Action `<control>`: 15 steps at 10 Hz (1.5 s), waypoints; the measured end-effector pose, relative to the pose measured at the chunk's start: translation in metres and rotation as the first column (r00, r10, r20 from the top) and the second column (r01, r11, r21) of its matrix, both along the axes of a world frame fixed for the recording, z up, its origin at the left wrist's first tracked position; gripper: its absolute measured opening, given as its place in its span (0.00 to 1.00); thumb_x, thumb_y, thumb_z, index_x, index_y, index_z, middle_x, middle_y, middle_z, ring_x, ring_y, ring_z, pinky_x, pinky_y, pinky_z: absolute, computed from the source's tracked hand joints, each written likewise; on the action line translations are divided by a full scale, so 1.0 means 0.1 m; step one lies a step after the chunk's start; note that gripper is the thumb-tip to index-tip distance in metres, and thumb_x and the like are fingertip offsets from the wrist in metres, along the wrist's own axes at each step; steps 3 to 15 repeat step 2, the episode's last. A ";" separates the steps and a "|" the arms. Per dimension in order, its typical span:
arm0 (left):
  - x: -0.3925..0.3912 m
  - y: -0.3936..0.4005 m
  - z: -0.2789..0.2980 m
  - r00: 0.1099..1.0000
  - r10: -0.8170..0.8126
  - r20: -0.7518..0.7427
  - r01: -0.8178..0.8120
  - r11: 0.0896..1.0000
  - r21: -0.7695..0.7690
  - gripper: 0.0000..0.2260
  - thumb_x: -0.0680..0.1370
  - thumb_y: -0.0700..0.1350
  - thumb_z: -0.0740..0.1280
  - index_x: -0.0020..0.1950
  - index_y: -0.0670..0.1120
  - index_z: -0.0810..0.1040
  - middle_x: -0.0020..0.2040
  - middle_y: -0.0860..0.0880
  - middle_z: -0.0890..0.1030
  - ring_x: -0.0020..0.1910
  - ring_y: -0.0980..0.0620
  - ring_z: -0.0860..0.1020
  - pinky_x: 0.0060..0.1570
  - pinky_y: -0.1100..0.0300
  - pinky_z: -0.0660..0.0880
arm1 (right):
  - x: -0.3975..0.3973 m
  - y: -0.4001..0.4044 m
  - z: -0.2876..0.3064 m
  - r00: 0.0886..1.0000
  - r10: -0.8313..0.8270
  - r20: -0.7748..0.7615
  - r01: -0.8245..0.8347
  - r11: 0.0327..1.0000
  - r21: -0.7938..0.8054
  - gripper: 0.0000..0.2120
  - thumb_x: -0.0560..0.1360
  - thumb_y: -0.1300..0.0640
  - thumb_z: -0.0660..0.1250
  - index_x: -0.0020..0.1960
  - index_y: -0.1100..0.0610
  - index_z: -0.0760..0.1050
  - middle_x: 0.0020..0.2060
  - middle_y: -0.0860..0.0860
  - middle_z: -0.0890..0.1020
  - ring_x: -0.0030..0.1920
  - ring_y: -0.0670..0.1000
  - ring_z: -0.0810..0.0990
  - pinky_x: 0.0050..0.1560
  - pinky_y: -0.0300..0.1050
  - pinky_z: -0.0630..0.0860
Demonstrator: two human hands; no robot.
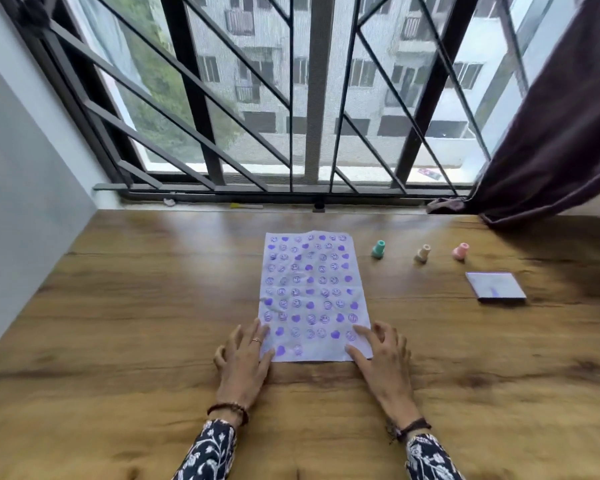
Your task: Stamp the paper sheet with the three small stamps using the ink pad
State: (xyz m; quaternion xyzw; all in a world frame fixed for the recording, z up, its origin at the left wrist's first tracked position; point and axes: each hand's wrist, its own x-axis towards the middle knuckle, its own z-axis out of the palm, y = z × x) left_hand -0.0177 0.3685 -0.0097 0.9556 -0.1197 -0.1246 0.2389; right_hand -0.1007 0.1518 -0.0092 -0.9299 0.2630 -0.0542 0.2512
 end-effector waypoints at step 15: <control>0.00 -0.01 0.04 0.994 -0.058 0.094 0.054 0.998 0.044 0.21 0.78 0.54 0.57 0.71 0.56 0.59 0.76 0.56 0.55 0.75 0.52 0.50 0.70 0.46 0.50 | 0.07 0.04 0.10 0.994 -0.045 0.101 0.054 0.995 -0.084 0.20 0.71 0.48 0.69 0.61 0.52 0.74 0.61 0.57 0.74 0.59 0.59 0.69 0.57 0.52 0.69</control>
